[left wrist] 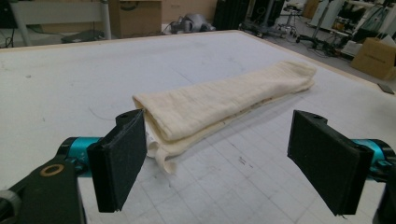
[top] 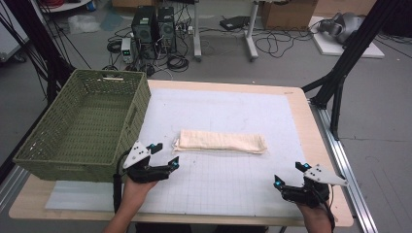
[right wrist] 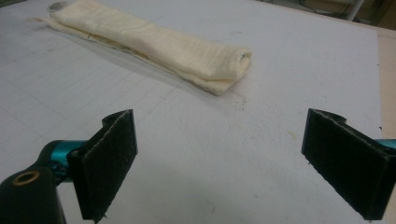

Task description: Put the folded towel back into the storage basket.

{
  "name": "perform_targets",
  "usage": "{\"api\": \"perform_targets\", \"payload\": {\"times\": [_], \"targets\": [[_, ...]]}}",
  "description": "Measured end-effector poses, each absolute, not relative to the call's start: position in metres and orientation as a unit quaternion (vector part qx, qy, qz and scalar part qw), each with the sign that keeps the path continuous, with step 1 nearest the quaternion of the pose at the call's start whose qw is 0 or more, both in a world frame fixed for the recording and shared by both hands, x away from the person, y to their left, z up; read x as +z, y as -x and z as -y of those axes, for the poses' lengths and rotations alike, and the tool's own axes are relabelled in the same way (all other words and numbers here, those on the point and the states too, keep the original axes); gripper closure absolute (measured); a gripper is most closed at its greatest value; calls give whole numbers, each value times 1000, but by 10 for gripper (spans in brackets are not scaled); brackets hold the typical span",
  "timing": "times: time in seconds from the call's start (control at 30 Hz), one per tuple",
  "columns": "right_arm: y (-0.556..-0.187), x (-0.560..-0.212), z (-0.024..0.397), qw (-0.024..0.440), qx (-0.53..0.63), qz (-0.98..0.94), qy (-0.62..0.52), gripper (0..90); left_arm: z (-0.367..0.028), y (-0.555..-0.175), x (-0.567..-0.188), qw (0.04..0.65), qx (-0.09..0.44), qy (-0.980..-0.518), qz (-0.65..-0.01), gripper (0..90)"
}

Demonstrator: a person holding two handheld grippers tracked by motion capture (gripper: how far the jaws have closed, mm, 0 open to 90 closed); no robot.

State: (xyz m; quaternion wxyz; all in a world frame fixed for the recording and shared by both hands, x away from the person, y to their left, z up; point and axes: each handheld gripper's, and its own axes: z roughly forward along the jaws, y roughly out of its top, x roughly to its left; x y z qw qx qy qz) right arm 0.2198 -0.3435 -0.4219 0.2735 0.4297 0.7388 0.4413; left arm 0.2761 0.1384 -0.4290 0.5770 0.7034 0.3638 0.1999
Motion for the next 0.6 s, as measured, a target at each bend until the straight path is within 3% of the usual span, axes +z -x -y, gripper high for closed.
{"api": "perform_targets", "payload": {"times": [0.6], "targets": [[-219, -422, 346, 273, 450, -736, -426, 89, -121, -334, -389, 555, 197, -715, -376, 190]]}}
